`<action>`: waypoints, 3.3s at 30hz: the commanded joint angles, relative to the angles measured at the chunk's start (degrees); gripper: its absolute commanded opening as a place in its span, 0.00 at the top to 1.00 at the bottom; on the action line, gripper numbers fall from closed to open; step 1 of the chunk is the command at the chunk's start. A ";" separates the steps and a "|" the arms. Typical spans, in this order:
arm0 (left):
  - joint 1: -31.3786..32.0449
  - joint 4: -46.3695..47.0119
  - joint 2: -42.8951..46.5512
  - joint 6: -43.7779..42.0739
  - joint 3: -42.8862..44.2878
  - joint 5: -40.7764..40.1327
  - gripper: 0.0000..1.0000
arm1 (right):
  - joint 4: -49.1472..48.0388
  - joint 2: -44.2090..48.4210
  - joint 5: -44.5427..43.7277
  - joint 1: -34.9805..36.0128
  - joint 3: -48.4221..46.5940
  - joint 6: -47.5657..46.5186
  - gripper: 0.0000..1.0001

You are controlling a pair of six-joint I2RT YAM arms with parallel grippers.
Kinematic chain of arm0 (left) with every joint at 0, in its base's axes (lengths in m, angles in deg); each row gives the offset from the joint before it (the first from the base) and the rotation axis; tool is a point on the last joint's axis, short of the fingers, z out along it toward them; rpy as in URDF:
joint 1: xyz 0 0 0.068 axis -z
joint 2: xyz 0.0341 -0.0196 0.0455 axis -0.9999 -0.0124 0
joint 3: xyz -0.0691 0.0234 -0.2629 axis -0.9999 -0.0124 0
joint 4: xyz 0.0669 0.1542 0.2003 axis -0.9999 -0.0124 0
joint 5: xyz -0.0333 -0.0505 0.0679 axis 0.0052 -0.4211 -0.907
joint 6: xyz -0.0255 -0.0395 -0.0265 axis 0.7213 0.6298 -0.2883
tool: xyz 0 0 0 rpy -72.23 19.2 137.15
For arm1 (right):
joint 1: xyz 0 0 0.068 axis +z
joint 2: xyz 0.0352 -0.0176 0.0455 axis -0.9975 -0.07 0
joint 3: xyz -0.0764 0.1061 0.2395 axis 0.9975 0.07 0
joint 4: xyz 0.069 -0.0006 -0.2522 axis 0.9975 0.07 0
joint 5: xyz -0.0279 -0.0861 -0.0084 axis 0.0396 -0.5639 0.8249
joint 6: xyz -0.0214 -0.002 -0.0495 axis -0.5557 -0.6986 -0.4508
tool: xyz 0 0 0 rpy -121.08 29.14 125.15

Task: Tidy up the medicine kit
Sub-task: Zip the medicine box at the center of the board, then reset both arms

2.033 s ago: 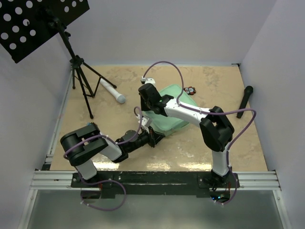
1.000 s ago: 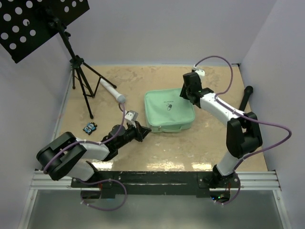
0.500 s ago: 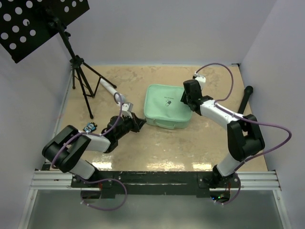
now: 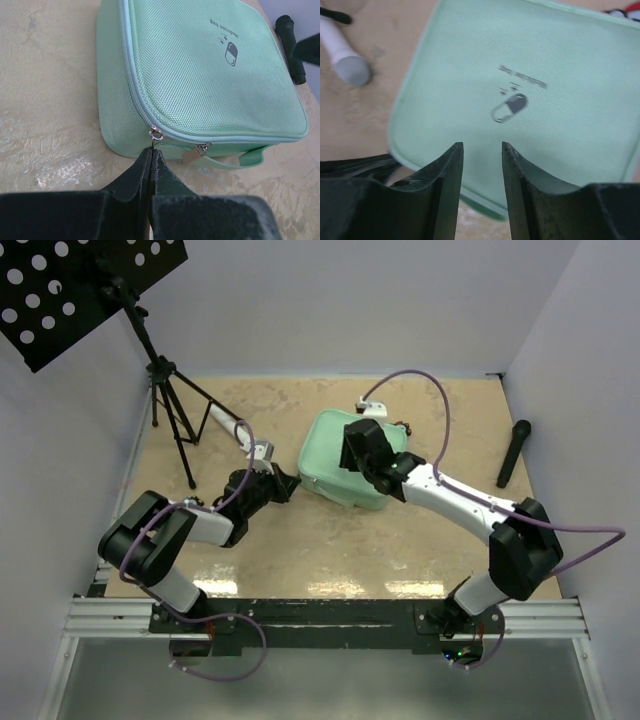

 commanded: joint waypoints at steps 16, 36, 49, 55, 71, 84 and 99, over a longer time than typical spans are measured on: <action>-0.25 6.84 -2.30 0.35 -2.54 2.54 1.00 | 6.81 -21.80 6.51 6.48 -27.72 -9.45 0.50; -0.25 9.66 -0.37 0.09 -3.95 2.01 1.00 | 16.31 -34.73 5.80 6.83 -33.53 -3.56 0.60; -0.08 10.09 -0.37 -0.52 -4.04 2.62 1.00 | 14.47 -38.86 13.27 6.66 -30.63 -3.21 0.86; 0.18 9.74 0.69 -1.31 -4.47 2.36 1.00 | 11.40 -38.60 15.12 6.48 -27.82 -2.50 1.00; 5.37 14.57 -3.26 -2.81 -5.35 7.89 1.00 | 4.09 -36.22 20.92 3.67 -23.33 2.24 1.00; 10.20 18.35 -8.62 -1.14 -2.28 7.98 1.00 | 2.78 -36.40 21.72 3.49 -22.36 2.77 1.00; 12.32 18.01 -7.49 0.00 -2.71 3.86 1.00 | 1.19 -33.85 21.02 2.44 -19.55 2.42 1.00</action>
